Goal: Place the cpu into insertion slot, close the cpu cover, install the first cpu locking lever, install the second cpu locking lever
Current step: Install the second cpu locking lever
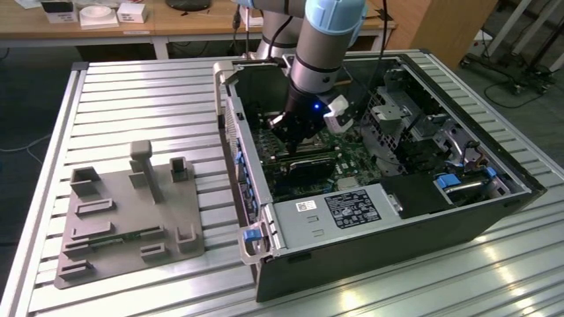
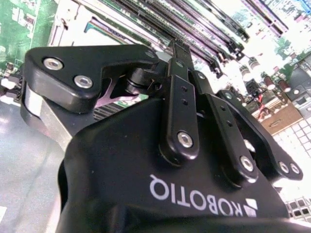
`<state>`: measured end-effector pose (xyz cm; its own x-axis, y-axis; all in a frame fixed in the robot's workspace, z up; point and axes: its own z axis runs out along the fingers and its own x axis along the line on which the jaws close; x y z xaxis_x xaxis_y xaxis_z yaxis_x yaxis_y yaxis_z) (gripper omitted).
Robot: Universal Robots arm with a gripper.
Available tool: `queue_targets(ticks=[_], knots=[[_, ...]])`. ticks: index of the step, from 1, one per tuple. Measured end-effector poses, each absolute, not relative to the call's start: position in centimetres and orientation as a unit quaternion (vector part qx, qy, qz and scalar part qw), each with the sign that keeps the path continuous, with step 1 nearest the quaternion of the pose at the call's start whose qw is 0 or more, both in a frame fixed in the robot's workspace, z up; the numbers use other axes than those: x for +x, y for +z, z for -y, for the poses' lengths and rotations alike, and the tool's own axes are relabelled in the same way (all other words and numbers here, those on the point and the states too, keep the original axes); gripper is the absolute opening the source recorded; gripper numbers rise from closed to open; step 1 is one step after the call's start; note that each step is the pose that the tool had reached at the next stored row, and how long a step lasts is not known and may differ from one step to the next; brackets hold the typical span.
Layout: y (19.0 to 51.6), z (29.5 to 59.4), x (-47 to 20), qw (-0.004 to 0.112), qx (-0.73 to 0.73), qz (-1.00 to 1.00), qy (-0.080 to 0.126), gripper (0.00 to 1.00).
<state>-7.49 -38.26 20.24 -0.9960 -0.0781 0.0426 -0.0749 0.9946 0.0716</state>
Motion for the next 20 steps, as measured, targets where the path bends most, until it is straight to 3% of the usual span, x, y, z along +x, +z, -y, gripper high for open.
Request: queue_targets(ticks=[20], knots=[[19.97,38.14,-7.64,0.023,0.039,0.998,-0.039,0.11]])
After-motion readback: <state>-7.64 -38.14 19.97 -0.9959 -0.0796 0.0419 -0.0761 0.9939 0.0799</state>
